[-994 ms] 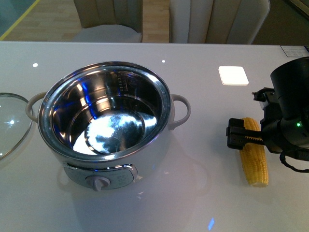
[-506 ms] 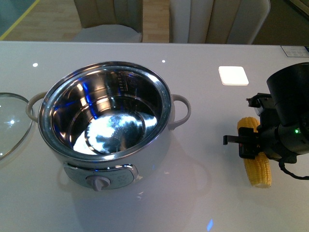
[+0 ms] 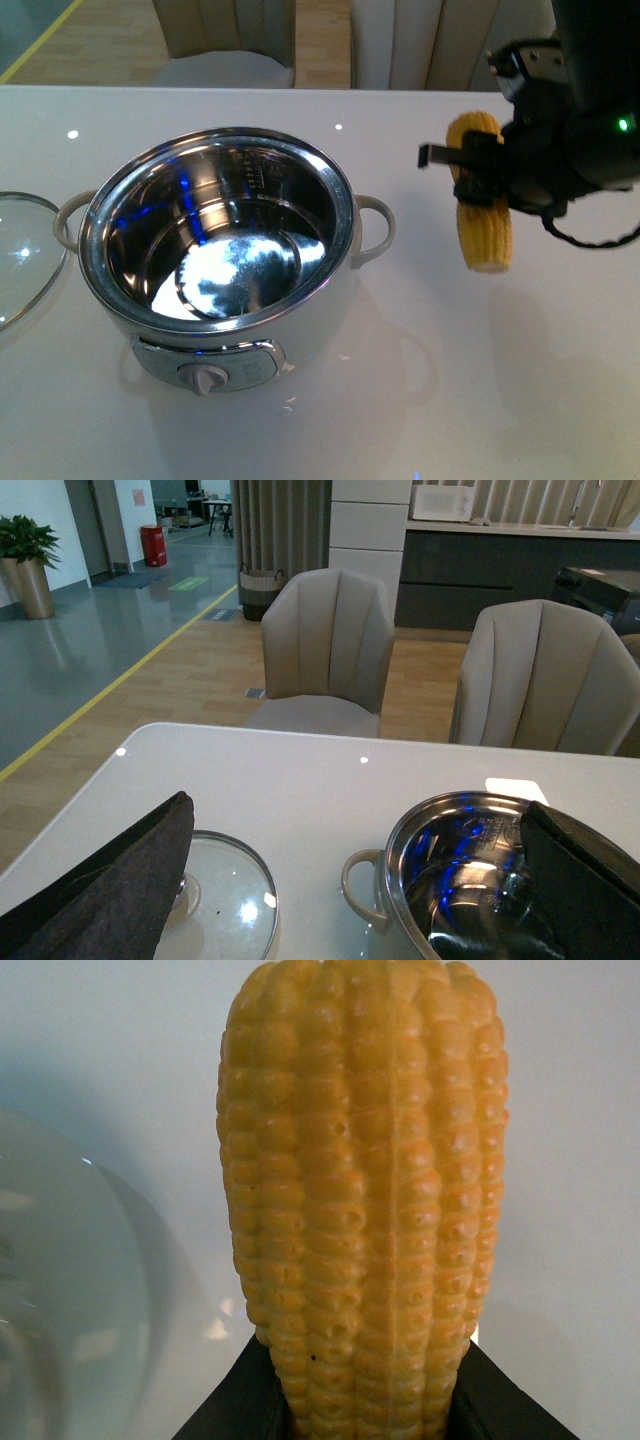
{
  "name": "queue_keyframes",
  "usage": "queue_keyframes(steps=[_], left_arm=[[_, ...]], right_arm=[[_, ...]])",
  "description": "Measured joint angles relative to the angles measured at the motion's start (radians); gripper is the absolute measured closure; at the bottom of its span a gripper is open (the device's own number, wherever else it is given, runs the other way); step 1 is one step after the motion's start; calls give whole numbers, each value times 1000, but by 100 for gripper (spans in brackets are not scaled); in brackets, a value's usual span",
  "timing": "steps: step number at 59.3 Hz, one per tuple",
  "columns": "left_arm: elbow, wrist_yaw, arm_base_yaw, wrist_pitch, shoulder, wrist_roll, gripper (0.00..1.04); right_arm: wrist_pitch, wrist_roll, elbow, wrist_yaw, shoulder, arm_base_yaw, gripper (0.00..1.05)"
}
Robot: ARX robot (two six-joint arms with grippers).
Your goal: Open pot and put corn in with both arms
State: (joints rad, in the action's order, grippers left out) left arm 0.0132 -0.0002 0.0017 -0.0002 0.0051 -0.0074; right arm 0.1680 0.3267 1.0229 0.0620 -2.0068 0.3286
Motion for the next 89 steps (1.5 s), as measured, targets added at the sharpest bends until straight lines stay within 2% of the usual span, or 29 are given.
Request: queue_keyframes(steps=[18, 38, 52, 81, 83, 89], left_arm=[[0, 0, 0, 0, 0, 0, 7], [0, 0, 0, 0, 0, 0, 7], [0, 0, 0, 0, 0, 0, 7], [0, 0, 0, 0, 0, 0, 7], [0, 0, 0, 0, 0, 0, 7], [0, 0, 0, 0, 0, 0, 7]], right_arm=[[-80, 182, 265, -89, -48, 145, 82], [-135, 377, 457, -153, -191, 245, 82], [-166, 399, 523, -173, -252, 309, 82], [-249, 387, 534, -178, -323, 341, 82], [-253, 384, 533, -179, -325, 342, 79], [-260, 381, 523, -193, -325, 346, 62]])
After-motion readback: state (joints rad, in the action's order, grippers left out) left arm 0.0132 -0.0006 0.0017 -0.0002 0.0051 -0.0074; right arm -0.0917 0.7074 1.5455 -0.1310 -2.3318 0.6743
